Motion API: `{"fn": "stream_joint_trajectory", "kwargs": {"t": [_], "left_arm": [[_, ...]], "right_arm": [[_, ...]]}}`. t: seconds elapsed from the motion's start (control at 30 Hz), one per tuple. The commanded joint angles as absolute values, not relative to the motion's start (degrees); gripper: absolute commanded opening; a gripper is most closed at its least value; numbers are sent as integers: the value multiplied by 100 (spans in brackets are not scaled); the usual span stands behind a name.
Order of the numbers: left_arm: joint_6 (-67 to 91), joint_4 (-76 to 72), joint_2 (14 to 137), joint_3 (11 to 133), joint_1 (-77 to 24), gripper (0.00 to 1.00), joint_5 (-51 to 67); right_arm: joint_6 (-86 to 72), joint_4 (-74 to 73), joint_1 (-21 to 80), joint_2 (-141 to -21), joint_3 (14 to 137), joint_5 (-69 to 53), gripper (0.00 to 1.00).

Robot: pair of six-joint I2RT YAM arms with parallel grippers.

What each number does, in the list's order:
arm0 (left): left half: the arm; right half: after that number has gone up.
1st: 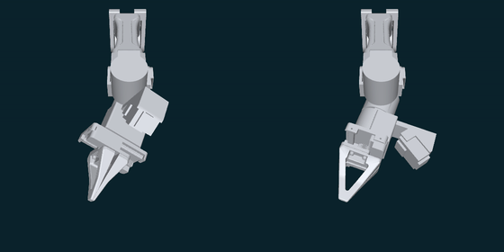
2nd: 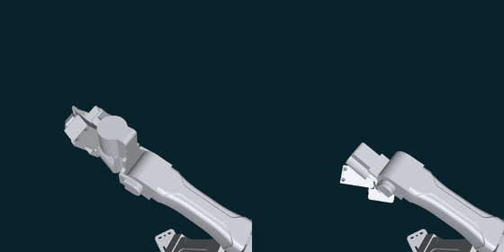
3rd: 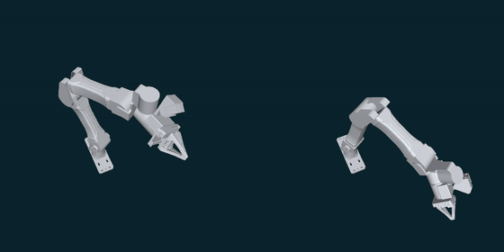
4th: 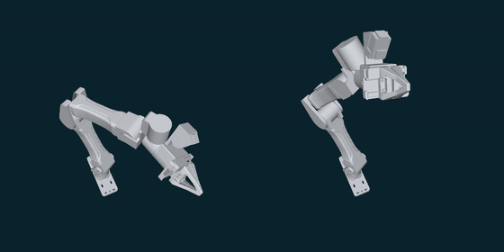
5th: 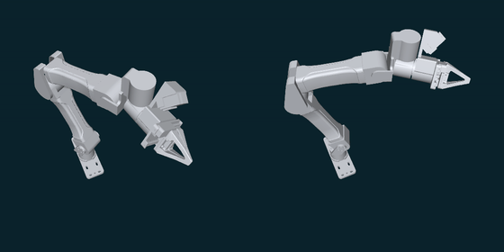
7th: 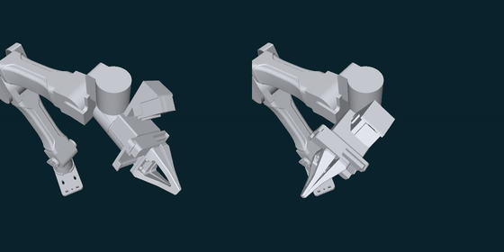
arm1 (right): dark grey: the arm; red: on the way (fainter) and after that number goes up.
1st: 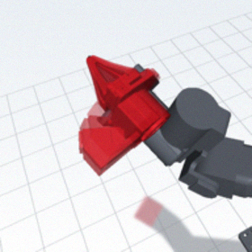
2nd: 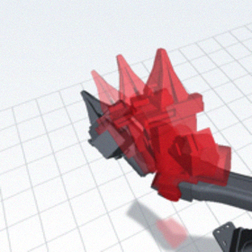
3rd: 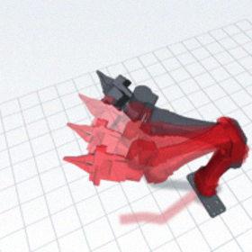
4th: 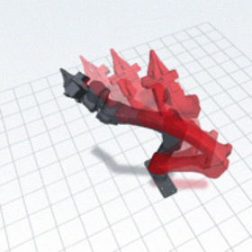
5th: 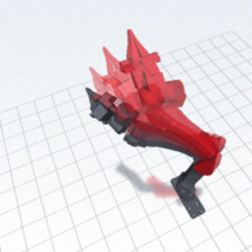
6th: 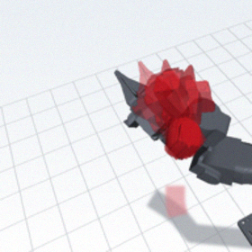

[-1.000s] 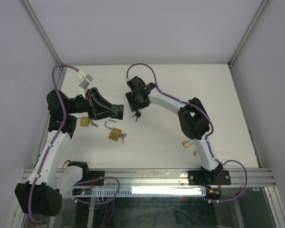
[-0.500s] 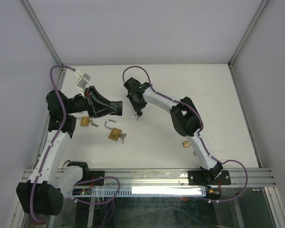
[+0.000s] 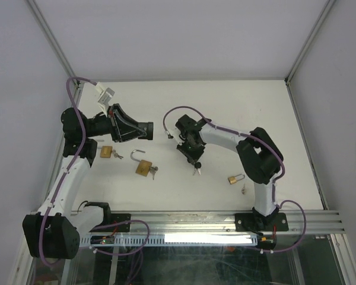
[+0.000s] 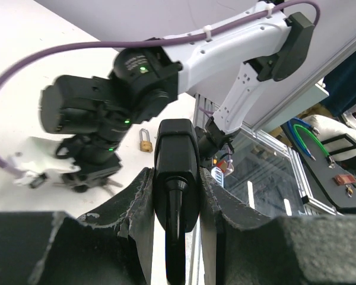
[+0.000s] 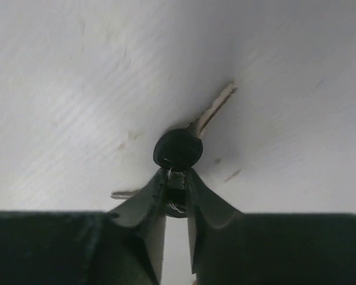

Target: Unlock with the key

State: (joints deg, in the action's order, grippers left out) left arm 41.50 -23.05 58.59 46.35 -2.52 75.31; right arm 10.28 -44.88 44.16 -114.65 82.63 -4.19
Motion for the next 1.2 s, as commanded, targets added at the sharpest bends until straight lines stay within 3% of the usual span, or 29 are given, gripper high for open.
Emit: {"fn": "stream_joint_trajectory", "kwargs": {"t": [0.0, 0.2, 0.3, 0.4, 0.47, 0.53, 0.83, 1.17], "left_arm": [[4349, -3014, 5897, 4920, -200, 0, 7583], [4439, -3355, 5997, 4863, -195, 0, 7567], [4458, -3384, 6035, 4879, -198, 0, 7600], [4465, -3412, 6047, 4902, -198, 0, 7614], [4473, -3474, 6047, 4886, -194, 0, 7608], [4482, -3542, 6047, 4877, -199, 0, 7587], [4613, -3592, 6066, 4898, -198, 0, 7607], [4697, -3673, 5992, 4855, -200, 0, 7551]], "right_arm": [[1768, -4703, 4357, -10556, 7389, -1416, 28], [1602, -4829, 4327, -10502, 7930, -1386, 48], [1282, -4828, 4327, -10332, 8064, -1227, 53], [730, -4774, 4329, -9973, 7960, -623, 58], [405, -4568, 4482, -9776, 7679, -301, 70], [276, -4320, 4757, -9667, 7334, 67, 75], [94, -4336, 4763, -10508, 7385, 193, 62], [119, -4386, 4680, -10850, 7320, 151, 41]]}}
